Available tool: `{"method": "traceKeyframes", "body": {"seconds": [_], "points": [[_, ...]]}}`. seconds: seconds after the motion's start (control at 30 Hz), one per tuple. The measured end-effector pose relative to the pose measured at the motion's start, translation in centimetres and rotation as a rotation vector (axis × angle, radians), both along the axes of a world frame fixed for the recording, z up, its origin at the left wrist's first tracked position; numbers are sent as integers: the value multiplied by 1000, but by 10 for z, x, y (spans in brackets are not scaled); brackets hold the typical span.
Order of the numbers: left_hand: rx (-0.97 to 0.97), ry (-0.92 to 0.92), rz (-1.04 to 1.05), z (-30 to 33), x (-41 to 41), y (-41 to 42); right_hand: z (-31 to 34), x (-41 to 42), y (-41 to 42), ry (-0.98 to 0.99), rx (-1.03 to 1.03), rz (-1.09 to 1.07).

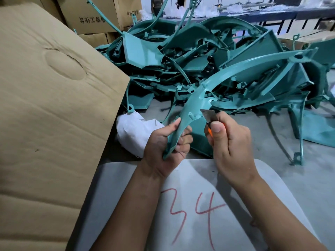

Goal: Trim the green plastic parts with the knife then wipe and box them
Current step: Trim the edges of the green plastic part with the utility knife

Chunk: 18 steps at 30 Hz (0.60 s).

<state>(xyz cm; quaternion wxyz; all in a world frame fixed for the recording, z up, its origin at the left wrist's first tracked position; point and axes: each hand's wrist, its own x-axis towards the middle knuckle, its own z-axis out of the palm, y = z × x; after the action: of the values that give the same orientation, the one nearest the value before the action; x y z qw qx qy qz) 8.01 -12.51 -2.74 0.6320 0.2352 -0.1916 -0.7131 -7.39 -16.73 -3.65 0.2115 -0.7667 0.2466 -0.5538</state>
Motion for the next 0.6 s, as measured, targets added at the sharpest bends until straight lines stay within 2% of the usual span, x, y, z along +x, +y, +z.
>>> {"method": "traceKeyframes", "body": {"seconds": [0.07,0.17,0.27,0.47,0.6], "points": [[5,58,-60,-1,0,-1,0,-2,-4,-42,33,-17],[-1,92,-77,-2,0,0,-1,-5,-12,-18,6,-156],[-38,48,-33,1,-4,1,-3,-6,-14,-62,27,-267],[-1,-22,64,0,-4,0,-3,-5,-11,-58,-93,-187],[10,-46,34,0,-2,0,-3,-7,-15,28,-134,-278]]}}
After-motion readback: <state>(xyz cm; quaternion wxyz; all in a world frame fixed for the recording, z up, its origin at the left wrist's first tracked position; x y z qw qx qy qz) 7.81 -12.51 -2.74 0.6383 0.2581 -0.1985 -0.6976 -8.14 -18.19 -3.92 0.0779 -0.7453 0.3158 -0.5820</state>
